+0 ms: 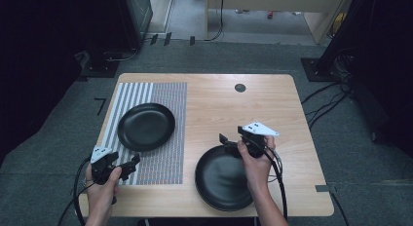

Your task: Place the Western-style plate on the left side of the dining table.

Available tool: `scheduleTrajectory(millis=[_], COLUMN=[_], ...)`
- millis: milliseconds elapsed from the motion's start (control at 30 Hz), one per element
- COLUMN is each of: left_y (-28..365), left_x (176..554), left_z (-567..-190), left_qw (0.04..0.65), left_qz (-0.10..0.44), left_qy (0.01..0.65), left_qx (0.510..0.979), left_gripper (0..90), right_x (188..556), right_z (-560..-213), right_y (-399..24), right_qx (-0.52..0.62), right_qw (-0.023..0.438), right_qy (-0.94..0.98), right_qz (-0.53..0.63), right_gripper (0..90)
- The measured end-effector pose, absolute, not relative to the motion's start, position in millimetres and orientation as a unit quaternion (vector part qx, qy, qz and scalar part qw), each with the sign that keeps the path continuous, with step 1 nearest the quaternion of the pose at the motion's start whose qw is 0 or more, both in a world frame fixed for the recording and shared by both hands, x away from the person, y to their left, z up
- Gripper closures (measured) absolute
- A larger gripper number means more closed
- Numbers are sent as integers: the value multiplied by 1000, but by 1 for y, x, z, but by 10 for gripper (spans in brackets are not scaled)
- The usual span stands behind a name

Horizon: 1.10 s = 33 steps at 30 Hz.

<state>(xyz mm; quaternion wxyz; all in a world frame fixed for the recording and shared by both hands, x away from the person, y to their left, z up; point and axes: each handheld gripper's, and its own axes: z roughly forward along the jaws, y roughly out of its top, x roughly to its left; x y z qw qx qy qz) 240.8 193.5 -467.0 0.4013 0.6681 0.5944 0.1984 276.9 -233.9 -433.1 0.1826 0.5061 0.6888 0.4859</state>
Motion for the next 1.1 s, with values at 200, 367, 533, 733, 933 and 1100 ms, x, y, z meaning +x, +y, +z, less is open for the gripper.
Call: scheduleTrajectory(millis=[200,367,533,733,933,1100], left_y=[201,207,212,215,223,231], left_x=[236,232,229,226,223,220], left_z=[-477,-484,-490,-496,-499,-503], left_qw=[387,374,357,346,338,329], left_qz=[216,222,226,230,234,238], left_qy=[596,595,599,599,602,607], left_qx=[670,676,680,685,685,683], left_gripper=[139,139,139,139,139,139], right_x=[266,255,248,241,232,226], right_z=[-442,-452,-459,-467,-478,-486], right_y=[-256,-281,-301,-321,-343,-361], right_qx=[513,525,536,549,568,585], right_qw=[197,208,214,222,228,233], right_qy=[686,679,673,667,657,649], right_qz=[477,469,462,451,439,428], right_gripper=[214,213,211,211,211,210])
